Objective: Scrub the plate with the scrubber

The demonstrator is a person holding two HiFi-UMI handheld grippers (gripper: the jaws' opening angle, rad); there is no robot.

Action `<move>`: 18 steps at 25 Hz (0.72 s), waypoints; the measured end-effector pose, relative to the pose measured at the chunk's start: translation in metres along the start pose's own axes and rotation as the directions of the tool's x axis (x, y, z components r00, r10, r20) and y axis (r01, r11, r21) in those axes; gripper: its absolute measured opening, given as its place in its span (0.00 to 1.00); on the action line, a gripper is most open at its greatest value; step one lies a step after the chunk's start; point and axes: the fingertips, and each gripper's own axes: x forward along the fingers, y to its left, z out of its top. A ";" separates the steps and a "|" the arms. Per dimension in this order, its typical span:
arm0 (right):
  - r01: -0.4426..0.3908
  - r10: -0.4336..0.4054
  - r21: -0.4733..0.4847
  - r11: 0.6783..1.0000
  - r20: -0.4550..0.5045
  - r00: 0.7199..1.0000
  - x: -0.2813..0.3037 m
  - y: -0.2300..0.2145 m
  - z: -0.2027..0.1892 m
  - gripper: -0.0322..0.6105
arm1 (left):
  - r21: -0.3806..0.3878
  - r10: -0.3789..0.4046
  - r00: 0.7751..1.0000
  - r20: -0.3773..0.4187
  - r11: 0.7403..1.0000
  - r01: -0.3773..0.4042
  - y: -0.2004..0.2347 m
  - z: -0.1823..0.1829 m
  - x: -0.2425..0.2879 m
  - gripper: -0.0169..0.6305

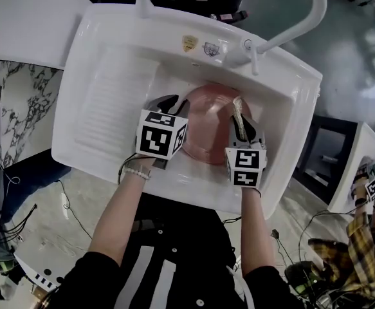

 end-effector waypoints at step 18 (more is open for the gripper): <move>0.006 -0.015 -0.084 0.996 -0.110 0.994 0.055 0.020 -0.019 0.16 | -0.207 -0.061 0.984 -0.169 0.978 0.026 0.025 -0.047 0.049 0.07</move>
